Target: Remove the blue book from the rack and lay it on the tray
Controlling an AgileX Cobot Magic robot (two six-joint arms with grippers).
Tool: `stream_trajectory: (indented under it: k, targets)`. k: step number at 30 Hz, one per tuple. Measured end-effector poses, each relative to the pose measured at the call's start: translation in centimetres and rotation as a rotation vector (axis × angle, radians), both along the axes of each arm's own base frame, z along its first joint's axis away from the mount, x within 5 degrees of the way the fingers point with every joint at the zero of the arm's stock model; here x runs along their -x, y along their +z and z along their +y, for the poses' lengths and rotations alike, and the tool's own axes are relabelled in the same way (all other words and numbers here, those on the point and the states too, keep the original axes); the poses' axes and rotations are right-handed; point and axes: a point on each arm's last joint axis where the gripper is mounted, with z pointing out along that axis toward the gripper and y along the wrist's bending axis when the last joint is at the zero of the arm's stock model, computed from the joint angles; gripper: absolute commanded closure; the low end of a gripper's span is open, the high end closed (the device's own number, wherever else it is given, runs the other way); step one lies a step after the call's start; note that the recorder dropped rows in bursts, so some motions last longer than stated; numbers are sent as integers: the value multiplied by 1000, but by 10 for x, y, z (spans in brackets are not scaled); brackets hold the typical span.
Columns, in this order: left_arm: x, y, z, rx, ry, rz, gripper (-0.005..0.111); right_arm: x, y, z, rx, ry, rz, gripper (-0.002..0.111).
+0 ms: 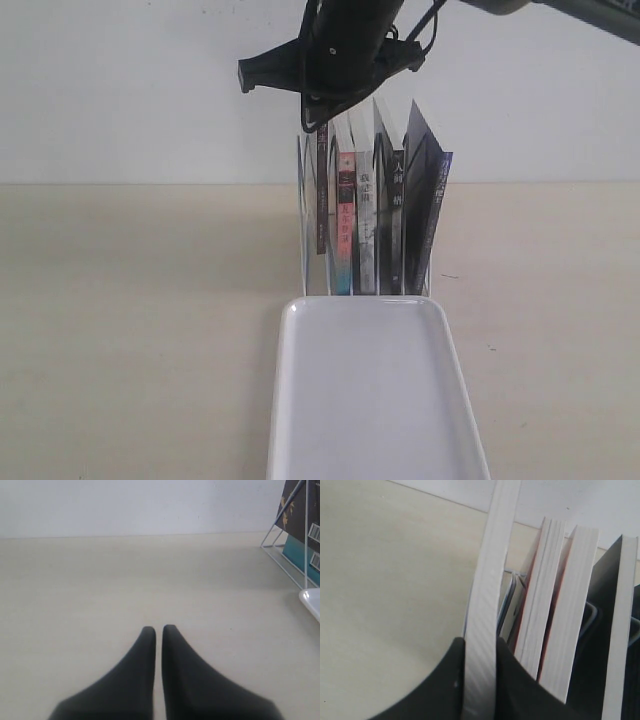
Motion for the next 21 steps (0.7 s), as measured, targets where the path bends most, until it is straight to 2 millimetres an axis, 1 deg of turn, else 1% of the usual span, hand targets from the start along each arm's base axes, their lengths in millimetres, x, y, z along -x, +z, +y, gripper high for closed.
stream_trajectory:
  k: [12,14,17,19,21]
  targets:
    - [0,0,0,0,0,0,103,0,-1,0,1,0,2,109]
    - [0,0,0,0,0,0,103,-2,-7,2,9,0,12,109]
    - [0,0,0,0,0,0,103,-10,-30,7,37,0,50,109]
    - [0,0,0,0,0,0,103,-13,-39,10,45,1,65,109]
    - [0,0,0,0,0,0,103,-14,-43,10,48,1,69,109]
